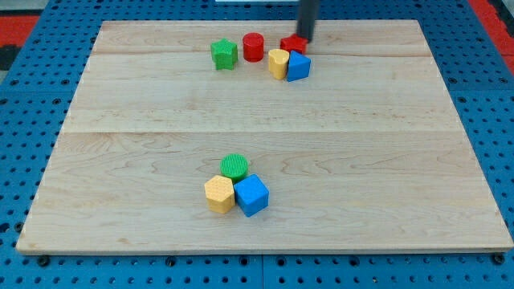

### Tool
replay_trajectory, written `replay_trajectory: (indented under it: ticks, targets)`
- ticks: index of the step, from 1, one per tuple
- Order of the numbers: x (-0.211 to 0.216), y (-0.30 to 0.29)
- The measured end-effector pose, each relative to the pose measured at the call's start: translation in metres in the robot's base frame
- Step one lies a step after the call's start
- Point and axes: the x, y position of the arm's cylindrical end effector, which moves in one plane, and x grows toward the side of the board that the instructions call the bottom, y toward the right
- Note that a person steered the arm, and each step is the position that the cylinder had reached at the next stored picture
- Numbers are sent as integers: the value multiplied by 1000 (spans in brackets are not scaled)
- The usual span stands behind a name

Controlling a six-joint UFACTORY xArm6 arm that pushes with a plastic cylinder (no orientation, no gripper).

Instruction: Move red star along with red circle and green star slightly left

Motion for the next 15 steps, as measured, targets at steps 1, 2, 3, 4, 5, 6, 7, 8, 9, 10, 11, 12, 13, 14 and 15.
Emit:
replay_trajectory:
  ticks: [1, 2, 3, 4, 5, 6, 7, 8, 9, 10, 11, 12, 13, 14, 15]
  targets:
    - [-14, 15]
    - [10, 84]
    - [56, 99]
    - [64, 49]
    - [49, 1]
    - [16, -36]
    - [-8, -51]
    - [0, -14]
    - [17, 2]
    - [47, 0]
    - [51, -33]
    - [40, -66]
    - [32, -86]
    - [48, -100]
    - [43, -132]
